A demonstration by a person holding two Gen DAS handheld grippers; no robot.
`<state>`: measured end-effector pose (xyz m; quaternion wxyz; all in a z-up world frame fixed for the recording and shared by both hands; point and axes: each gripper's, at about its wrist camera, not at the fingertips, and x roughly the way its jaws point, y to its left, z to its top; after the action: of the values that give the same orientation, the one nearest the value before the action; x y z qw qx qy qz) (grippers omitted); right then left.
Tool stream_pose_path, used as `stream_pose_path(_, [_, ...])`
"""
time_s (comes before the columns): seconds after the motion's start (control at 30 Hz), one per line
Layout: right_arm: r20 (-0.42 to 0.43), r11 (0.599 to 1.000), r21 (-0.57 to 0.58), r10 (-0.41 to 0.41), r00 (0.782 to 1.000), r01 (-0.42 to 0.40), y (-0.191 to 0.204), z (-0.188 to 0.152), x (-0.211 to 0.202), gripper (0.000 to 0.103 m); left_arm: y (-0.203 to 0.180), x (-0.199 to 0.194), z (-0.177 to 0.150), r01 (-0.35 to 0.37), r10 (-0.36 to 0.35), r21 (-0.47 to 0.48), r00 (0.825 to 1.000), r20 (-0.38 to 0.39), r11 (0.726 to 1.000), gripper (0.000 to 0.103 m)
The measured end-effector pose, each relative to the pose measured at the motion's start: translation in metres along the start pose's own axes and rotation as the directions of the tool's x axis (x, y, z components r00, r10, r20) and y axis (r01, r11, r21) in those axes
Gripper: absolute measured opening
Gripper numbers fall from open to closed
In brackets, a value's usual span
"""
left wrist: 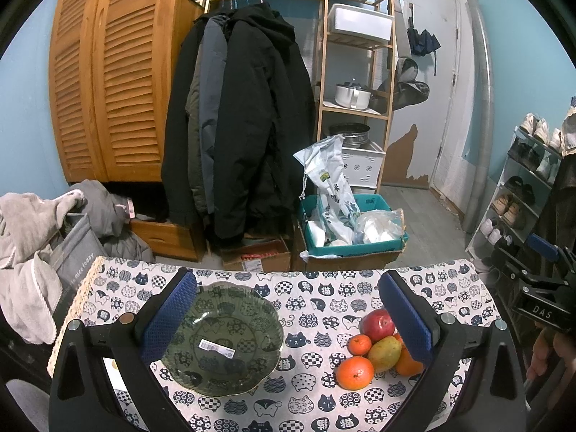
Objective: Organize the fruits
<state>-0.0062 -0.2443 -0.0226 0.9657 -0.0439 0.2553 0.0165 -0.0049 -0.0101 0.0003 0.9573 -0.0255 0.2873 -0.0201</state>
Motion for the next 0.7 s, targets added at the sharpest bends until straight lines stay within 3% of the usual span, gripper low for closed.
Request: stream_pose_path(0.7, [0.002,1.000,0.004,-0.005,1.000,0.005,-0.005,-0.005,0.001,0.099,-0.009,-0.005,0.004,0.016,-0.016,0.006,1.000,0.007,1.000,0.102])
